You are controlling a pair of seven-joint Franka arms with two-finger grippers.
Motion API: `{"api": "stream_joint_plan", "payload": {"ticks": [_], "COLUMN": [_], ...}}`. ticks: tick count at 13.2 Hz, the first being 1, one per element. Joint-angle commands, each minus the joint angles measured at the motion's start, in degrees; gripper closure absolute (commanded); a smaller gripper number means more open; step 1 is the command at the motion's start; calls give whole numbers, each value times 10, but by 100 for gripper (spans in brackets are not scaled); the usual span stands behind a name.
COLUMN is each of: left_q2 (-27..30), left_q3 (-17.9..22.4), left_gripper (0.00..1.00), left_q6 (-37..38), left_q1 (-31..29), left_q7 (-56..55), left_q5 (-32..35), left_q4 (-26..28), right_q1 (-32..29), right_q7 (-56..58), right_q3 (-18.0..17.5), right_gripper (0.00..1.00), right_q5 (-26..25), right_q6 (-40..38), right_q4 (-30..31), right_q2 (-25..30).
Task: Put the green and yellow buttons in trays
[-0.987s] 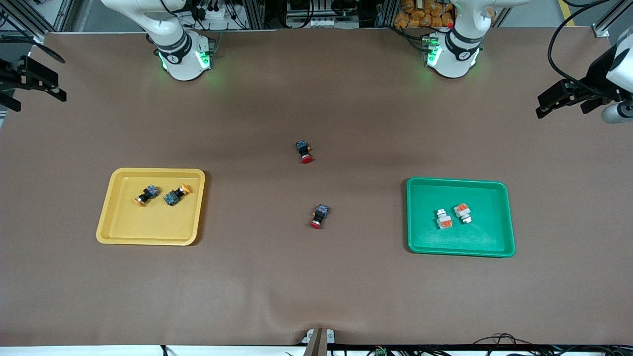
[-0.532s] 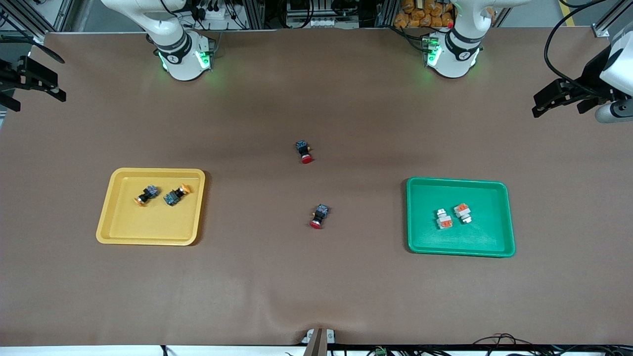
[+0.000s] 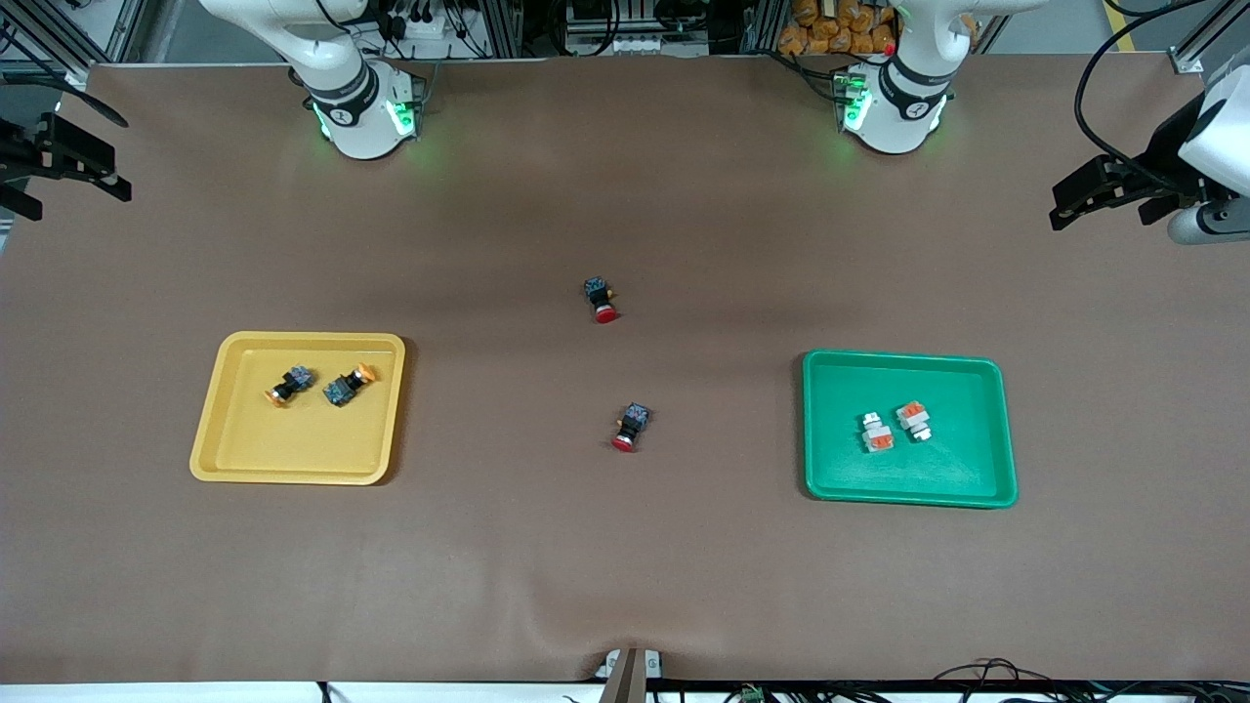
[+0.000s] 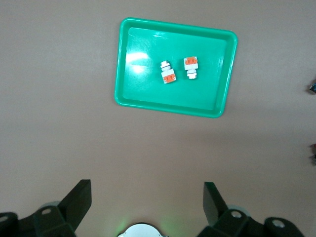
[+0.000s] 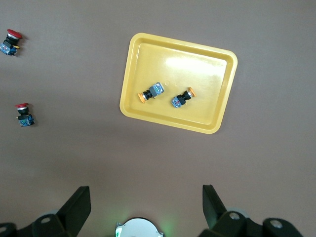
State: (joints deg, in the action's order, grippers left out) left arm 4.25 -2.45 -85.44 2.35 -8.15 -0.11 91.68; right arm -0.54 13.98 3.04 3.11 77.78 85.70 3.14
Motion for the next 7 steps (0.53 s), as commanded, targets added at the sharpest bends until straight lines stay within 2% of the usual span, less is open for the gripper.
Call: {"api": "stream_joint_plan", "payload": {"ticks": [1, 7], "left_q2": [0, 3], "left_q3": [4, 4], "left_gripper": [0, 0], "left_q6": [29, 55], "left_q1": [-2, -2], "left_q7": [9, 2], "left_q5": [0, -1], "left_q4": [-35, -48], "right_q1": [2, 3], "right_q7": [3, 3], "right_q3": [2, 1], "right_gripper": [0, 0], "right_q5": [-11, -10], "right_q6": [-5, -4], "right_q4": [-3, -4], "right_q2": [-4, -4]}}
